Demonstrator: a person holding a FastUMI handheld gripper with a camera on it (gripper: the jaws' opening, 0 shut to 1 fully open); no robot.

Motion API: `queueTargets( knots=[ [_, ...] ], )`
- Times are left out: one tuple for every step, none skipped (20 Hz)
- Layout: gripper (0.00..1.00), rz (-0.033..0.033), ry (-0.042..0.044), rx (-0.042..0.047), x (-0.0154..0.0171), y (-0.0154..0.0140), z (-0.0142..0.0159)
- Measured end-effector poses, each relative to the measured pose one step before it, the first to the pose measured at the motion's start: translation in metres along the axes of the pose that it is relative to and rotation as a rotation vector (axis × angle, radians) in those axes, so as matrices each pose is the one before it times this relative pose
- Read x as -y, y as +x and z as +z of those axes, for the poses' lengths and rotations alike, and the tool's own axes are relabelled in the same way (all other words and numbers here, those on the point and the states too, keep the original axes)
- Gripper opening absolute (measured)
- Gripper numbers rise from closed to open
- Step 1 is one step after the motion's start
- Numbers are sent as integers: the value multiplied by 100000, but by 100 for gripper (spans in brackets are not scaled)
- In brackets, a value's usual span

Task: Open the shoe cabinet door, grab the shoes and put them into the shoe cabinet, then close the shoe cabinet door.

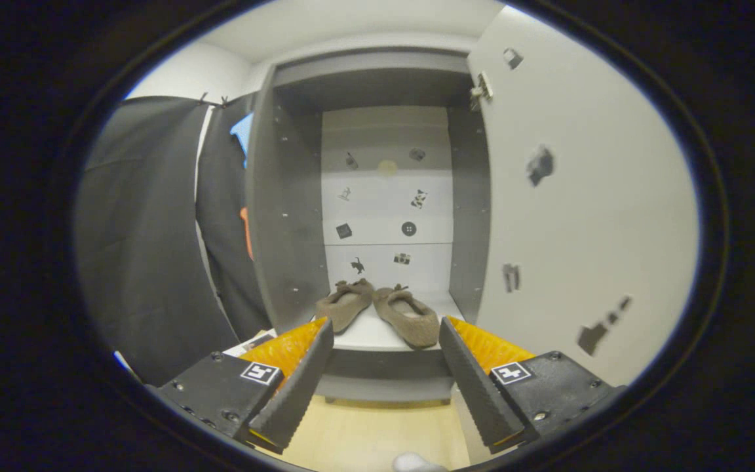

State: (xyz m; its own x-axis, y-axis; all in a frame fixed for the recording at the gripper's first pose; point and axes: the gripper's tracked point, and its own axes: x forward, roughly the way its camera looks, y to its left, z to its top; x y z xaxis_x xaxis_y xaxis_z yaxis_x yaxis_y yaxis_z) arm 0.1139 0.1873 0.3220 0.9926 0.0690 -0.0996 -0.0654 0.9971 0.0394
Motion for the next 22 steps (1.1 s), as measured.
queueTargets(
  knots=[
    [100, 615, -906, 195, 117, -2469, -475],
    [100, -404, 176, -39, 322, -2467, -563],
    [100, 540, 1242, 406, 247, -2530, -506],
    [100, 1735, 1230, 270, 57, -2433, -419],
    [100, -77, 1430, -281, 825, -2075, -509],
    [100, 557, 774, 387, 771, -2079, -102],
    [100, -608, 917, -128, 1196, -1952, -136],
    [100, 7, -176, 615, 1253, -1870, 288],
    [100, -1485, -531, 417, 1720, -1545, 260],
    [100, -2015, -607, 917, 2045, -1448, 493],
    [100, -3201, 82, 2201, 2195, -1185, 792],
    [100, -2725, 1078, 1798, 2315, -958, 750],
    [100, -522, 1246, 2040, 1518, -19, 728],
    [100, -566, 838, 1137, 1792, 124, 554],
    [100, -1016, 319, 1527, 2235, 77, 565],
    [100, -2016, -112, 739, 2541, 160, 496],
    [100, -1302, 833, 1728, 2252, 504, 571],
    [100, -1428, 51, 1103, 1957, 709, 599],
    [100, -831, -501, -343, 2198, 735, 213],
    [100, 342, -493, -291, 1665, 1080, -73],
    [100, -269, -290, -610, 1292, 1046, -126],
    [100, -673, -60, -279, 1241, 993, -227]
  ],
)
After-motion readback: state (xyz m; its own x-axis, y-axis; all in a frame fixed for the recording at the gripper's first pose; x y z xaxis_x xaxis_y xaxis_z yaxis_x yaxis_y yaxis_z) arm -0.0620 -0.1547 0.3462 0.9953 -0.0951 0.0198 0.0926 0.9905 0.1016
